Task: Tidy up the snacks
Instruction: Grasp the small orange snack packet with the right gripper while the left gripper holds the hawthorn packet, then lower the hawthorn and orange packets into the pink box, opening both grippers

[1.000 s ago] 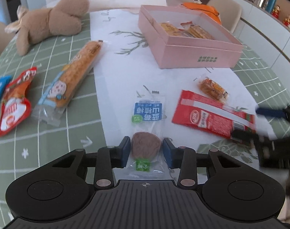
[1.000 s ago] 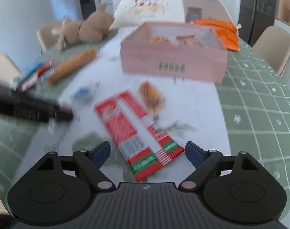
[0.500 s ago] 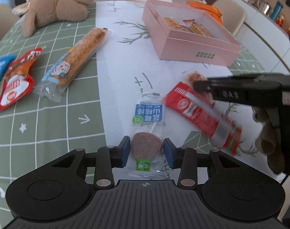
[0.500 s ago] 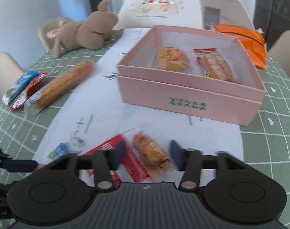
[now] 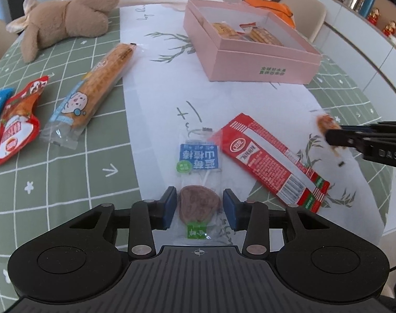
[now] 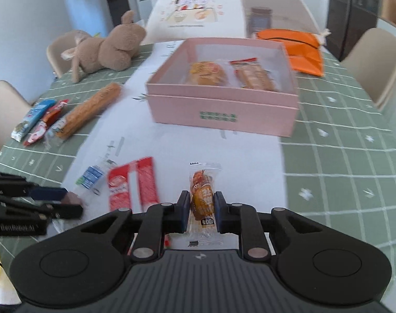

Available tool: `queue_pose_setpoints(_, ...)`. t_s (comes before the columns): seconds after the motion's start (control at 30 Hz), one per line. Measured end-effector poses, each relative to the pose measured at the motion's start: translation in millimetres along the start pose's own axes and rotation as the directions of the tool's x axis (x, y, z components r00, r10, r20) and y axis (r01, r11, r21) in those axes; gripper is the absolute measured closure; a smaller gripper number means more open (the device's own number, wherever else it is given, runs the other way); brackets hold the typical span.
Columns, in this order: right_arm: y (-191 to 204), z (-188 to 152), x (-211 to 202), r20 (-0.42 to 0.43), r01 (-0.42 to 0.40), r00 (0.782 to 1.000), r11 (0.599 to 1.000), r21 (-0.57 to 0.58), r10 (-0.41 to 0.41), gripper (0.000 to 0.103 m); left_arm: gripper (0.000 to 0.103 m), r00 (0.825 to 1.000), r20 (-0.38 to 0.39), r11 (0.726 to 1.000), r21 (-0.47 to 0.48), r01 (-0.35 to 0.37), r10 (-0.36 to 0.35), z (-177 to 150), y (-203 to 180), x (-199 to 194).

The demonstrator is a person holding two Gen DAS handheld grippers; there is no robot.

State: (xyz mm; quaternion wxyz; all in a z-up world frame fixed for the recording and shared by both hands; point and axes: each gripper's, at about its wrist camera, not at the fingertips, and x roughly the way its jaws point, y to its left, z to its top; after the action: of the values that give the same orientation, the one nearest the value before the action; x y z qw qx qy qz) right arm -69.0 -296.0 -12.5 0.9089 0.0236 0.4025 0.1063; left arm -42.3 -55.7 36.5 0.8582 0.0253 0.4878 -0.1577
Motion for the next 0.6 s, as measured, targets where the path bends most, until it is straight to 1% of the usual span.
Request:
queue_pose_setpoints(0.07,-3,-5,-4,-0.002,0.013,1.0,1.0,0.009,-0.013,0.084,0.064,1.0,0.006,1.0,0.019,0.006,-0.006,-1,-1,0)
queue_pose_setpoints(0.17,-8,-10,-14,0.007,0.03,1.0,0.999,0.019,-0.03,0.084,0.064,0.999,0.025,0.999,0.016,0.042,-0.043,-3,-2,-5)
queue_pose_setpoints(0.2,-10,-10,-18,0.014,0.035,0.999,0.999,0.021,-0.035,0.084,0.064,0.997,0.042,0.998,0.012,0.06,-0.06,-1,-1,-9)
queue_pose_setpoints(0.27,-14,-7,-29,0.046,0.048,0.998,0.998,0.028,-0.05,0.084,0.064,0.989,0.102,0.994,-0.001,0.111,-0.11,11,0,-23)
queue_pose_setpoints(0.3,-15,-4,-34,0.068,0.052,0.996,0.998,0.03,-0.054,0.084,0.064,0.981,0.138,0.99,-0.009,0.142,-0.14,23,1,-32)
queue_pose_setpoints(0.33,-15,2,-40,0.094,0.051,0.994,0.998,0.031,-0.054,0.084,0.064,0.968,0.176,0.983,-0.007,0.182,-0.178,42,1,-43)
queue_pose_setpoints(0.4,-15,25,-55,0.17,0.042,0.984,0.999,0.024,-0.045,0.084,0.064,0.937,0.256,0.971,0.047,0.233,-0.238,84,-5,-66)
queue_pose_setpoints(0.47,-12,56,-66,0.255,0.037,0.966,0.999,-0.002,-0.035,0.084,0.062,0.903,0.329,0.961,0.106,0.254,-0.275,130,-15,-86)
queue_pose_setpoints(0.5,-11,76,-71,0.299,0.039,0.954,0.999,-0.01,-0.034,0.084,0.061,0.891,0.345,0.955,0.111,0.275,-0.296,152,-19,-90)
queue_pose_setpoints(0.53,-11,95,-73,0.336,0.032,0.941,0.999,-0.006,-0.028,0.082,0.057,0.885,0.341,0.948,0.098,0.302,-0.317,177,-22,-89)
queue_pose_setpoints(0.57,-13,114,-73,0.368,0.014,0.93,1.0,0.003,-0.014,0.079,0.058,0.891,0.315,0.944,0.084,0.318,-0.328,199,-25,-83)
queue_pose_setpoints(0.6,-16,129,-69,0.371,0.006,0.929,1.0,0.012,-0.01,0.059,0.059,0.906,0.269,0.945,0.074,0.32,-0.328,220,-29,-70)
